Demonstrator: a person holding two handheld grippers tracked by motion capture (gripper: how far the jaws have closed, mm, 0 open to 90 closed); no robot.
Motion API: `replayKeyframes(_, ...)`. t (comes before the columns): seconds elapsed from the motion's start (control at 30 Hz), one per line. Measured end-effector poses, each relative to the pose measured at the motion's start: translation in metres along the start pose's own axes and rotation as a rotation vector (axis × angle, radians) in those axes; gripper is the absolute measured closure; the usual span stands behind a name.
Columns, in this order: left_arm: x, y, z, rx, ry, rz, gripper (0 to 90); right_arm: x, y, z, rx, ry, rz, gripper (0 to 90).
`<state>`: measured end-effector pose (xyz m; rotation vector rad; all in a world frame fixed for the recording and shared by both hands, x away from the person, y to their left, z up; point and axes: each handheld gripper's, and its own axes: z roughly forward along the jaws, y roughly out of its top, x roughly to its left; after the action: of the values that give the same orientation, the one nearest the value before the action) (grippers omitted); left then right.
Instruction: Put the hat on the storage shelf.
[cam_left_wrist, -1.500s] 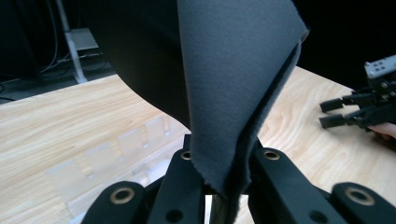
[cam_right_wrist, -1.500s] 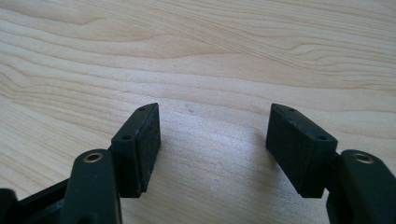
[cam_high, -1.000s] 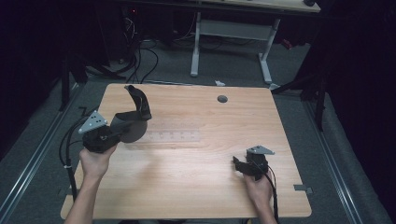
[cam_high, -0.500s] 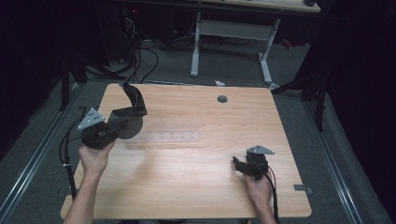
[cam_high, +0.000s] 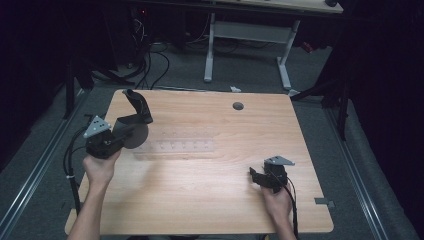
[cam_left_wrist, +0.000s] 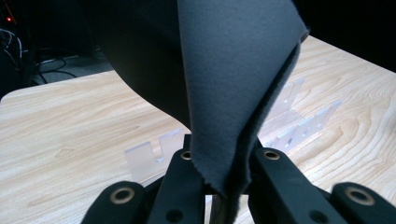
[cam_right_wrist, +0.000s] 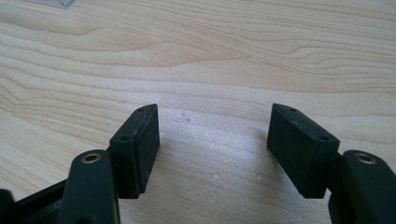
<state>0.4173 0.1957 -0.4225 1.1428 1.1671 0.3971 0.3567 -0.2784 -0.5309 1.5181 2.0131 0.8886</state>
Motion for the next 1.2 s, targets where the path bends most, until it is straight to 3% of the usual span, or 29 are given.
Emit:
replayKeyframes(0.4,0.011,0.000,-0.001,-0.016,0.045,-0.002,86.2,0.003,0.000,0.000,0.006,-0.018,-0.027,34.2)
replayKeyframes(0.63,0.011,-0.007,0.003,-0.023,0.066,0.012,86.2,0.003,0.000,0.000,0.007,-0.018,-0.028,34.1)
replayKeyframes(0.8,0.010,-0.010,0.007,-0.023,0.080,0.046,86.1,0.003,0.000,0.000,0.008,-0.018,-0.030,33.8)
replayKeyframes(1.07,0.013,-0.010,0.004,-0.027,0.094,0.056,86.1,0.003,0.000,0.000,0.009,-0.017,-0.031,33.6)
replayKeyframes(1.2,0.016,-0.009,0.002,-0.031,0.097,0.034,86.1,0.004,0.000,0.000,0.009,-0.018,-0.031,33.6)
